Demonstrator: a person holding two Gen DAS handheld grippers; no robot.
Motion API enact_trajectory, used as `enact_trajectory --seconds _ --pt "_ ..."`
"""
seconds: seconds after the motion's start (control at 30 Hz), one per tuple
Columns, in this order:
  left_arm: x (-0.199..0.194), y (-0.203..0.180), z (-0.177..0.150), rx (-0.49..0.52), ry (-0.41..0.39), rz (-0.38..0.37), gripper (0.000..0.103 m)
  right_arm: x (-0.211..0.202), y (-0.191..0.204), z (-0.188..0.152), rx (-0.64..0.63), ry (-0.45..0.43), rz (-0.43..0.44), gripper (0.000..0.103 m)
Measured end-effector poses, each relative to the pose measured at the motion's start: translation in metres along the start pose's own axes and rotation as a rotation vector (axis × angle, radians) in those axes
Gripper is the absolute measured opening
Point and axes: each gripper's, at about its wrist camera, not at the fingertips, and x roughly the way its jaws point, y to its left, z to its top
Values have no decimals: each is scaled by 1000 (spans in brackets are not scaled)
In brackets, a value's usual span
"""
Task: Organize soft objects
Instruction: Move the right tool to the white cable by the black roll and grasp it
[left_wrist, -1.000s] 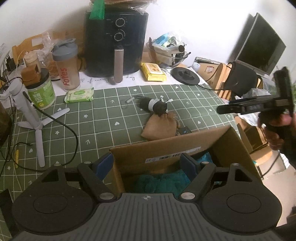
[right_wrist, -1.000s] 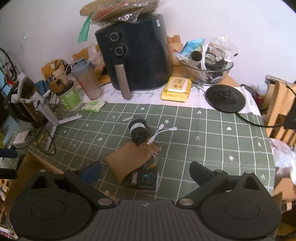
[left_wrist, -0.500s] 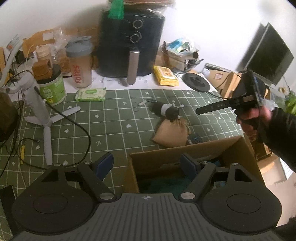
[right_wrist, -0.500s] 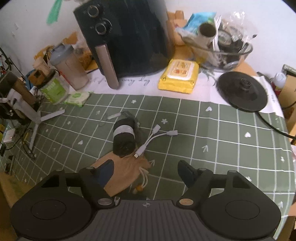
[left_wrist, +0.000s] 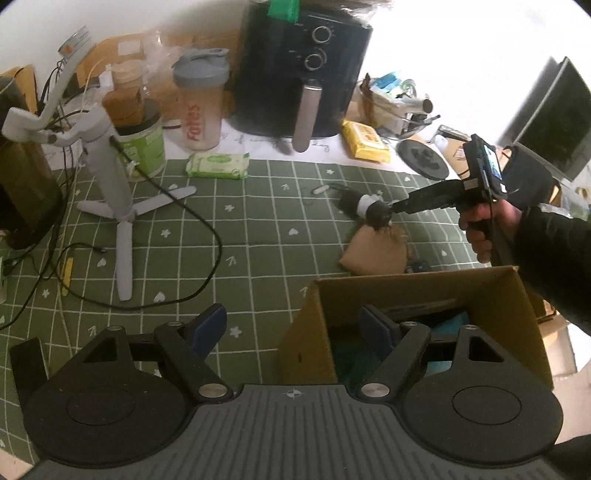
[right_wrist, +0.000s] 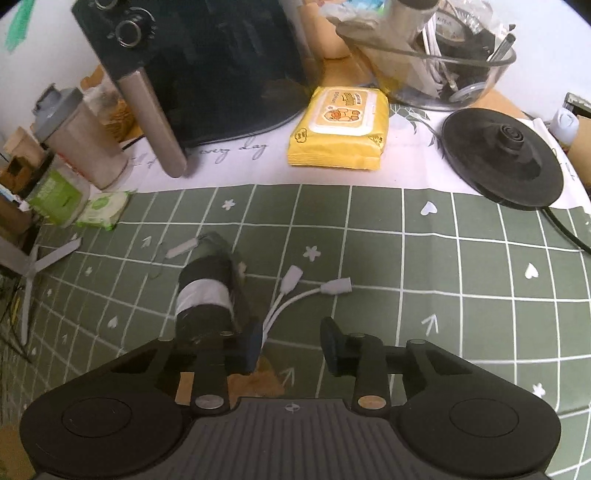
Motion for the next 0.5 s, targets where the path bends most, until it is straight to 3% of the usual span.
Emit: enact_trajectory --seconds 0.23,0.5 --pt "2 10 -2 -20 12 11 79 20 6 9 -6 40 18 35" --pt "2 13 -1 -26 11 11 79 29 24 9 -92 66 -44 29"
